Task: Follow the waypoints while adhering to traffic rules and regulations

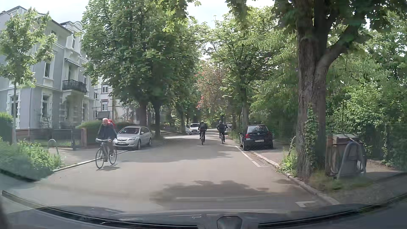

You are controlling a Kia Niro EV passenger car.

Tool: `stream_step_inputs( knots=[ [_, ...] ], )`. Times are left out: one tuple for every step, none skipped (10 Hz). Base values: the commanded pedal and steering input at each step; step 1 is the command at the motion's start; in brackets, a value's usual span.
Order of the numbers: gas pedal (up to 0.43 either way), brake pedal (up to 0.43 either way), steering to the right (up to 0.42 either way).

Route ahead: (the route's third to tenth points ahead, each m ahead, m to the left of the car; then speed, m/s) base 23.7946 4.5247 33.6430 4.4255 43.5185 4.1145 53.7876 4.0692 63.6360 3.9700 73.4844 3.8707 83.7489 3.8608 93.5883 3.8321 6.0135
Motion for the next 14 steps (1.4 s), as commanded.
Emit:
stream_step_inputs(
  knots=[
    [0.028, 0.0, -0.001],
    [0.028, 0.0, -0.001],
    [0.028, 0.0, 0.0],
    [0.028, 0.0, 0.002],
    [0.028, 0.0, 0.002],
    [0.028, 0.0, 0.002],
    [0.028, 0.0, 0.002],
    [0.028, 0.0, 0.002],
    [0.028, 0.0, 0.002],
    [0.028, 0.0, 0.002],
    [0.028, 0.0, 0.002],
    [0.028, 0.0, 0.002],
    [0.028, 0.0, 0.001],
    [0.028, 0.0, 0.0]
  ],
)
